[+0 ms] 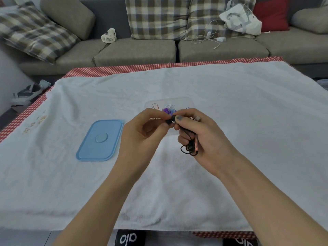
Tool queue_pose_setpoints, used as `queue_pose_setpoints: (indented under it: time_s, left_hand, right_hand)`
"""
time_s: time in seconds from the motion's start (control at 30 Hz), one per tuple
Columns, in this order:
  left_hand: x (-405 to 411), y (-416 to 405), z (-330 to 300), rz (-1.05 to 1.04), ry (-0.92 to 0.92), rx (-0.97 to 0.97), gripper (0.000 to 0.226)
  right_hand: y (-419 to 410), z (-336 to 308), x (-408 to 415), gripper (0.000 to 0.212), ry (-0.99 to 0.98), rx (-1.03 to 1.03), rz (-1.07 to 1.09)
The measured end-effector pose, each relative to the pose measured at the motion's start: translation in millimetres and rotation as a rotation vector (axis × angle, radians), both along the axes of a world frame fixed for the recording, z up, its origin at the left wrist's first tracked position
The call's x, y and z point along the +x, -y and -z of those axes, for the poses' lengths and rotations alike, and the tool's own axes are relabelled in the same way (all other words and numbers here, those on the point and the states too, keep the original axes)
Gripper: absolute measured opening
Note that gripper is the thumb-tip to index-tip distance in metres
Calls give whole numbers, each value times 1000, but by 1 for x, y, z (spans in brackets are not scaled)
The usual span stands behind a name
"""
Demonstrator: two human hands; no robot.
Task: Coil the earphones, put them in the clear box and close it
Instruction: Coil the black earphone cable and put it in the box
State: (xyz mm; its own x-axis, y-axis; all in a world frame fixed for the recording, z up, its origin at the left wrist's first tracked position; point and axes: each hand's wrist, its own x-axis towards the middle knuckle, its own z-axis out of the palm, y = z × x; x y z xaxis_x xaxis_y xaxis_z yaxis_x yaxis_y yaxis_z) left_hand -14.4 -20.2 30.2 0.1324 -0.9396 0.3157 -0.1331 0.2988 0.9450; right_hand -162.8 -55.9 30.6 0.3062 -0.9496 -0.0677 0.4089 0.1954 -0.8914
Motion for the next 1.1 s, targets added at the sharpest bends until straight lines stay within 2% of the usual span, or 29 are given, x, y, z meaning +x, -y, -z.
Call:
queue_pose_setpoints:
  time_s: [0.2, 0.33, 0.7, 1.1]
  left_hand:
    - [5, -2, 6, 18, 107, 31, 17]
    - [5, -2, 8, 42, 131, 21, 14]
    - [0, 0, 5, 118, -99, 7, 17]
    - [-4, 1, 6, 64, -171, -3, 11]
  right_hand:
    - [1, 1, -7, 12, -134, -47, 18]
    - [2, 1, -11, 17, -145, -24, 0]
    - [-2, -2, -10, 14, -39, -1, -31]
    - [-6, -3, -1, 20, 142, 89, -58]
